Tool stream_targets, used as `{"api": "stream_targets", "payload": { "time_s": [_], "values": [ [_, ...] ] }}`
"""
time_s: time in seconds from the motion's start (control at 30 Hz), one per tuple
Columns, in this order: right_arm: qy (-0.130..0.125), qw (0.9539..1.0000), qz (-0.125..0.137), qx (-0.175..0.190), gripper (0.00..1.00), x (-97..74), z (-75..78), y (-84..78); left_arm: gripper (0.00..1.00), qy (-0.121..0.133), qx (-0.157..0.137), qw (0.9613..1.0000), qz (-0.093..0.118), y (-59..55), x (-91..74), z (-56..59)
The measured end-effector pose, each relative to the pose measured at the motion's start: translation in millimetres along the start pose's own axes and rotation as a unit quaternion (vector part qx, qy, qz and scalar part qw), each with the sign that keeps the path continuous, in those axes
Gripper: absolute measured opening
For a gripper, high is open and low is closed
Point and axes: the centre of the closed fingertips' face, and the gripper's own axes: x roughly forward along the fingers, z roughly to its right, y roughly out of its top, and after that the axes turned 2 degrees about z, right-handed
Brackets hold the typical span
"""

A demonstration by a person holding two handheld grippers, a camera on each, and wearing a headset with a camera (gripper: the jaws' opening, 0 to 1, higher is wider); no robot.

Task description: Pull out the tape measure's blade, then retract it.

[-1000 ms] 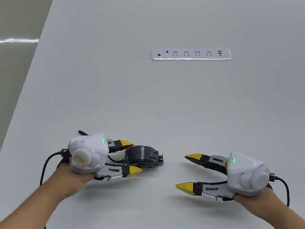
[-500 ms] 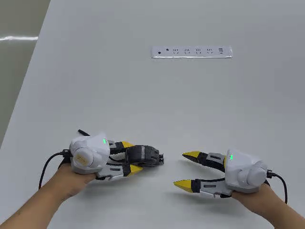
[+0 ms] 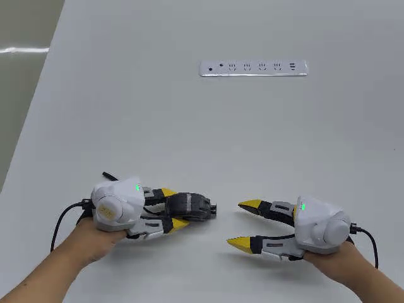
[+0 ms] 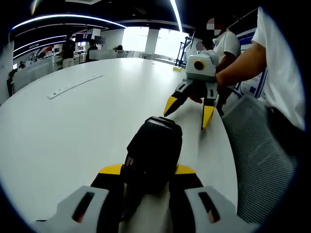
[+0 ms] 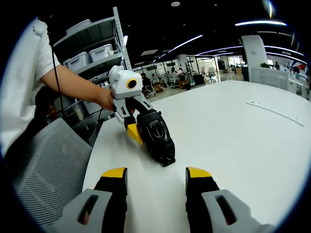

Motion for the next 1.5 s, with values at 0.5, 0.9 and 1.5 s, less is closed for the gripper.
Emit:
{"api": "stream_targets", "payload": {
  "time_s": [0.5, 0.9, 1.5],
  "values": [
    [0.010, 0.9997, -0.006, -0.021, 0.44, 9.8, 2.5, -4.8, 0.31, -0.003, 0.010, 0.9999, -0.008, -1.9, 0.1, -0.7],
    [0.021, 0.9989, -0.011, -0.041, 0.42, 22.9, 10.9, -7.6, 0.31, -0.005, 0.013, 0.9998, -0.014, -2.2, 0.2, -0.3],
    [0.046, 0.9978, -0.002, -0.048, 0.38, 41.8, 10.7, -4.2, 0.31, -0.006, 0.017, 0.9996, -0.021, -2.7, 0.3, -0.3]
  ]
}}
